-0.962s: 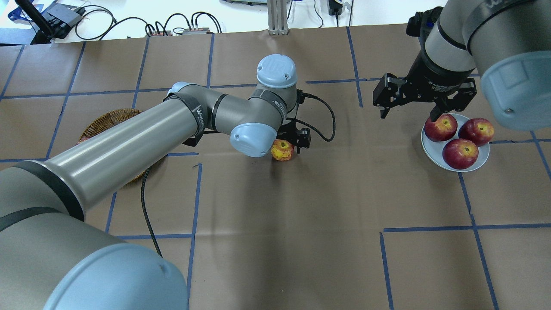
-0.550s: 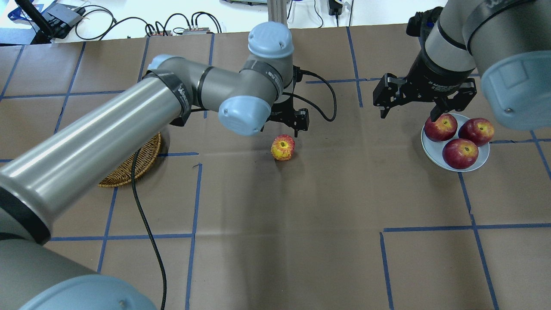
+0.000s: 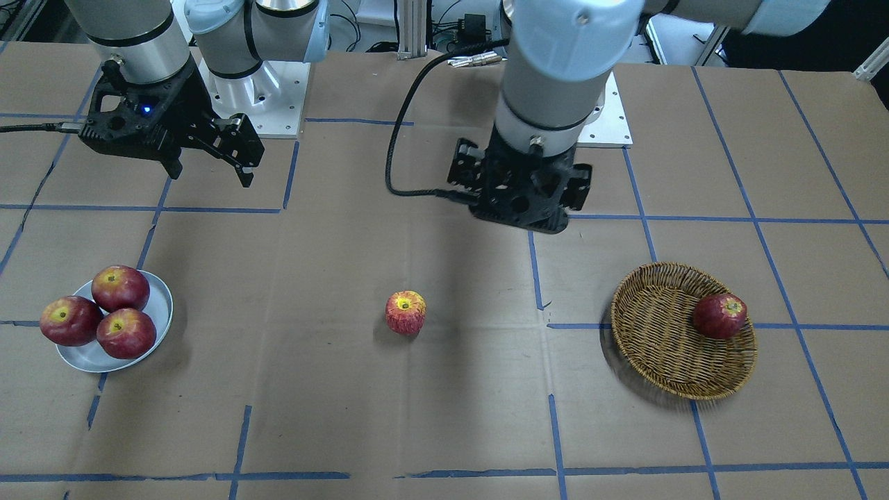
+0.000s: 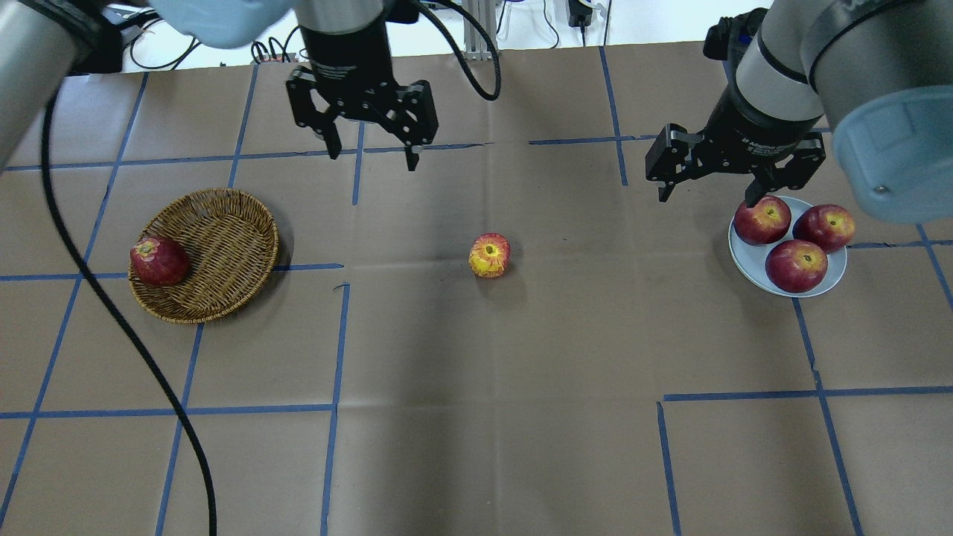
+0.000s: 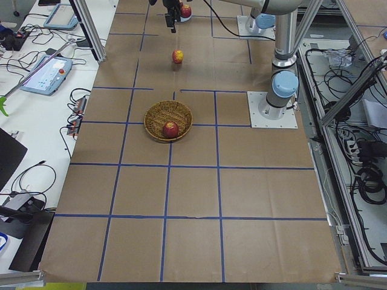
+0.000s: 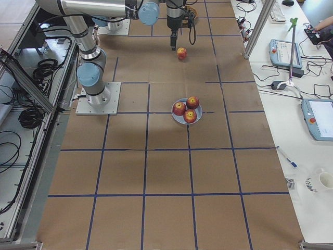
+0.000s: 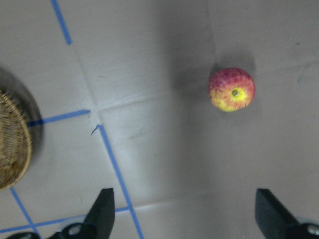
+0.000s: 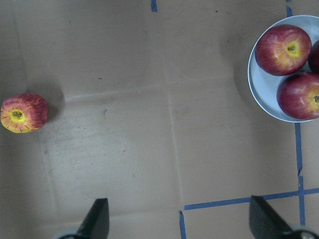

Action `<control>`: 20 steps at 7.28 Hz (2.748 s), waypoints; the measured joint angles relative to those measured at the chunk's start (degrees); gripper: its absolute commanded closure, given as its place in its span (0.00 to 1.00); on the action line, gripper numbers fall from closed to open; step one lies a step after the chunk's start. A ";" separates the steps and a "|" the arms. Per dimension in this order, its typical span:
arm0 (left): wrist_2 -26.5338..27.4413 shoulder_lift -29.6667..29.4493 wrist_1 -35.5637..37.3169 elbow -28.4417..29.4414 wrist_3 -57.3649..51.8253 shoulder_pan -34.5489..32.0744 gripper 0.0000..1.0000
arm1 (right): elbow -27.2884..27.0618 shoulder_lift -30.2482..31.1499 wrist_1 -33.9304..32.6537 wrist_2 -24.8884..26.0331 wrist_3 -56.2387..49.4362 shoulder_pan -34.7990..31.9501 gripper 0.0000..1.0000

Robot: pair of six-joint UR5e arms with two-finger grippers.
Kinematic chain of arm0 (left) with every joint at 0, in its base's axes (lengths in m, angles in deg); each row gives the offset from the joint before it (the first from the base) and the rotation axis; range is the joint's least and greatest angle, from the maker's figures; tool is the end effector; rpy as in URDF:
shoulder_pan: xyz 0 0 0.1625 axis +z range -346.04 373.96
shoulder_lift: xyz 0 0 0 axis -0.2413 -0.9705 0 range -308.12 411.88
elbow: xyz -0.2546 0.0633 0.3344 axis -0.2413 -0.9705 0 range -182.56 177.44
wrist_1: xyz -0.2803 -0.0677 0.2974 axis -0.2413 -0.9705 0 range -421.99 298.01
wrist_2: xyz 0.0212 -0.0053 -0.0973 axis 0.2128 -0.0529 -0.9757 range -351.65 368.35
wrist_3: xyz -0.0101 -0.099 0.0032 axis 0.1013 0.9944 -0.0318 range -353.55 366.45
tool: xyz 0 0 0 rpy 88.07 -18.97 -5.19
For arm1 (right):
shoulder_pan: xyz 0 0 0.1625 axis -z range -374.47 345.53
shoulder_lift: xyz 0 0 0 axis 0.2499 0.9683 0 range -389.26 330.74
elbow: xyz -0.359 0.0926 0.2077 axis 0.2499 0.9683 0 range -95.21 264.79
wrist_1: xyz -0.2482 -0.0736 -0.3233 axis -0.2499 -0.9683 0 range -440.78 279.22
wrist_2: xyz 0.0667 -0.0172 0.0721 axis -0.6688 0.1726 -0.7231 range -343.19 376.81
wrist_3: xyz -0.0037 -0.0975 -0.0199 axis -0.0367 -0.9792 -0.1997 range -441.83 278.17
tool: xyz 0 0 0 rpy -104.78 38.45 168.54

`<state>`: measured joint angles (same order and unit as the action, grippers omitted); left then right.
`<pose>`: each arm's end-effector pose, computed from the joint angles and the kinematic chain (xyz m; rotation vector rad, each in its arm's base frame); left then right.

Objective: Transfer apple from basket to plate
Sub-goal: 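Open the left gripper to set the apple down and raise it, then move the right gripper over the apple and grasp it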

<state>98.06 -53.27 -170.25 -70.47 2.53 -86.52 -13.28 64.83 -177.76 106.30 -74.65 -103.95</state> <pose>-0.2369 -0.5446 0.5030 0.3902 3.0955 0.3093 0.1299 -0.4669 0.4649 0.2098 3.1216 -0.0808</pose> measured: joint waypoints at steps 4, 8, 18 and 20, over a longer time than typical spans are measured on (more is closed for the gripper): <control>-0.24 7.10 -2.96 -1.01 -5.48 6.85 0.03 | 3.39 -6.10 -4.26 -0.74 5.11 -5.16 0.00; -0.21 11.62 6.70 -11.75 -7.24 8.92 0.01 | 8.43 -18.68 -11.85 -0.12 13.43 -19.10 0.00; -0.24 13.43 11.05 -16.00 -9.93 8.46 0.01 | 4.10 -35.22 -30.53 2.71 13.68 -23.09 0.12; -0.24 13.13 10.75 -15.33 -10.04 8.47 0.01 | 3.44 -36.11 -32.58 2.92 13.96 -23.15 0.36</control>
<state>97.82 -40.14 -159.50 -85.79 -7.51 -78.05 -9.85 28.72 -210.35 109.22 -60.69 -127.11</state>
